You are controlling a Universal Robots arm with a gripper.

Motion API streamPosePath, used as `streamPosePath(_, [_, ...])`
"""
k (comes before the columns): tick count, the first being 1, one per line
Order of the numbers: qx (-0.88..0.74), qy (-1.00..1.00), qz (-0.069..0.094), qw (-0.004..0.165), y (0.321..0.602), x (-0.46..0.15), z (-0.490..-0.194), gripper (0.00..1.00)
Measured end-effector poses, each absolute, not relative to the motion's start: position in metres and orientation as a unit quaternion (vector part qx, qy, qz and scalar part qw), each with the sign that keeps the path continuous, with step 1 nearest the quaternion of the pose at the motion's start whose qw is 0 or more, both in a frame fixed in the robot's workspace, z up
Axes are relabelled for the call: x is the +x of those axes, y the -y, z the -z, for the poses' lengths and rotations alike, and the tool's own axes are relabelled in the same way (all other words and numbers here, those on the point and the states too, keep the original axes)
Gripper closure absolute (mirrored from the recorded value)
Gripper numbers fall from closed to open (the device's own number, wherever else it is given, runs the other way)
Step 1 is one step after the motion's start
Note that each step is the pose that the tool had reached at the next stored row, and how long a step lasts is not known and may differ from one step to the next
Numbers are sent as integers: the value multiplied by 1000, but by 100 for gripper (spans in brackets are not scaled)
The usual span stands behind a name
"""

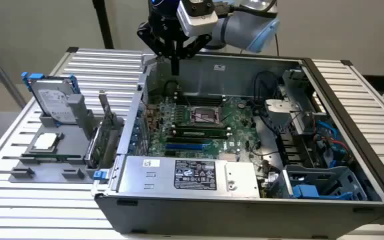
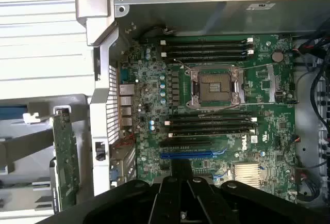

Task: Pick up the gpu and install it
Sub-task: 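Reach for the gpu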

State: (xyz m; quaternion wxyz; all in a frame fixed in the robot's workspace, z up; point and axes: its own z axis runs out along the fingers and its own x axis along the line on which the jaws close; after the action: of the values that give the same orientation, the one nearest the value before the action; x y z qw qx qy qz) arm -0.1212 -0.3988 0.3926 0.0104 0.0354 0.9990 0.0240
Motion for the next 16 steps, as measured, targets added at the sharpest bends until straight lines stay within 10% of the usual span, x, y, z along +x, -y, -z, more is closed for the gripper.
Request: streamPosePath(16, [35,-999,-24,10,401,-134,-393,100])
